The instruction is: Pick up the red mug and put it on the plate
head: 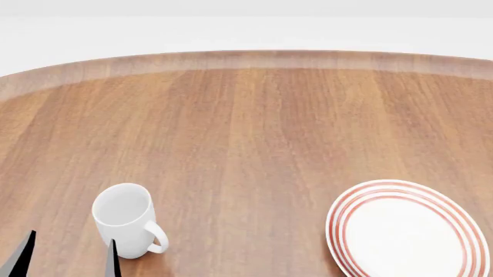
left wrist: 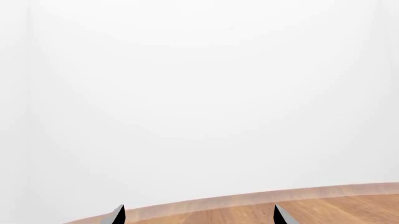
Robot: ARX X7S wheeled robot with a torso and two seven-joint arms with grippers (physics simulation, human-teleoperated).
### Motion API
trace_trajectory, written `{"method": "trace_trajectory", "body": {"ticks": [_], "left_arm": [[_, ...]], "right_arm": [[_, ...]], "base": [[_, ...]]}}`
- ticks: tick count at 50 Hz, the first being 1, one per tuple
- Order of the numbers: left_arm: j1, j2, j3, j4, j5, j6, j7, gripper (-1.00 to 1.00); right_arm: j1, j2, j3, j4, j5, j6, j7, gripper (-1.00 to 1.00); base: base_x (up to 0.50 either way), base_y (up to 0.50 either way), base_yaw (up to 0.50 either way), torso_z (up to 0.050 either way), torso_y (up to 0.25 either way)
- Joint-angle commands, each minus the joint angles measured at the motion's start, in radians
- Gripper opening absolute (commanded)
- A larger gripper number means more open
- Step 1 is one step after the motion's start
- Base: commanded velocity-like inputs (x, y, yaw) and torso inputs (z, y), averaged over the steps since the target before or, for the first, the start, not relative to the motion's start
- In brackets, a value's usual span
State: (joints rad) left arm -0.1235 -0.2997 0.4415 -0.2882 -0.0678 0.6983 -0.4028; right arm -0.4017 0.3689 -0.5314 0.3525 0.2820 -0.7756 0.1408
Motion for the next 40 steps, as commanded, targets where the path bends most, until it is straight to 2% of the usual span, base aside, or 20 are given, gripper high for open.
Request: {"method": "trace_trajectory", "body": {"ticks": [1,25,33,40], "left_arm": [[-0.001,-0.001,0.002,-0.001,0.0,0.002,-0.003,1.0],[-0.003,-0.003,0.006,-0.003,0.001,0.007,-0.009,1.0],[-0.004,-0.004,0.008,-0.005,0.002,0.009,-0.01,1.0],[-0.004,-0.005,0.009,-0.005,0.003,0.011,-0.012,1.0]], "right_arm": [[0.007,-0.003,0.001,0.016,0.0,-0.005,-0.001,-1.0],[0.004,0.003,0.003,0.013,-0.002,-0.006,0.004,-1.0],[-0.027,0.02,0.002,-0.059,-0.016,0.02,0.029,-1.0],[-0.072,0.061,0.013,-0.228,-0.063,0.068,0.081,-1.0]], "base": [[0.0,0.0,0.0,0.0,0.0],[0.0,0.0,0.0,0.0,0.0],[0.0,0.0,0.0,0.0,0.0],[0.0,0.0,0.0,0.0,0.0]]}}
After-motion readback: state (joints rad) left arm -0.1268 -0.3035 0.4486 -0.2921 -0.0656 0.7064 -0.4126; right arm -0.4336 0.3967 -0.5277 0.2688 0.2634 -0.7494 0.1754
